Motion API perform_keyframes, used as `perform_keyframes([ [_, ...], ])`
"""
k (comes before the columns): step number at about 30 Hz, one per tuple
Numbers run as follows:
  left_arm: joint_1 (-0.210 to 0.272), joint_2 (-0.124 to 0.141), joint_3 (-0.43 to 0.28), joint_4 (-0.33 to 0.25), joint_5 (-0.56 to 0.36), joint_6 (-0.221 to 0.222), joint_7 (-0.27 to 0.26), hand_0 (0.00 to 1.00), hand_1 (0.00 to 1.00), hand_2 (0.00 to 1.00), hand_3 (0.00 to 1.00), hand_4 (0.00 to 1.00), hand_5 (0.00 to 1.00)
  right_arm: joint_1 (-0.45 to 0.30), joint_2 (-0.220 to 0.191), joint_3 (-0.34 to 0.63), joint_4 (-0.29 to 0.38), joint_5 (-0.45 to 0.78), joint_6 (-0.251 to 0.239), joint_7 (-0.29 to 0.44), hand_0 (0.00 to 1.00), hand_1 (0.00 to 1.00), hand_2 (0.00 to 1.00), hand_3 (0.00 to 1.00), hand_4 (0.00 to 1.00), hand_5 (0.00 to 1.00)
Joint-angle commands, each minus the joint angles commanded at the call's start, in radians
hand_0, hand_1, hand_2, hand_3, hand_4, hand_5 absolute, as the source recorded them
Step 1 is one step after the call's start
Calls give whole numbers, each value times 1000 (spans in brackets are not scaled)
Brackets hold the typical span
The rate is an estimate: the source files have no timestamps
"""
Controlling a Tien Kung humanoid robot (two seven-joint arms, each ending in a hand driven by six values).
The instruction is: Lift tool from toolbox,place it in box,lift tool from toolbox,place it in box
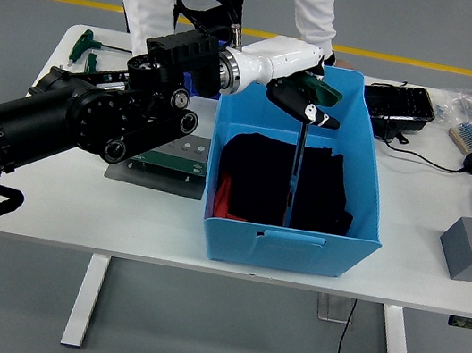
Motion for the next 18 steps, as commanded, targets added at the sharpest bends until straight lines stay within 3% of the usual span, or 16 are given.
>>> perform_keyframes([
  [9,4,-37,93,69,-64,-8,-11,96,2,2,10,928,726,18,-6,-3,3,-7,-1,0,652,663,725,577,833,691],
  [18,22,-41,161,148,-124,13,-38,99,2,2,29,926,728,33,-7,9,5,-31,-1,-4,652,662,725,577,833,691],
])
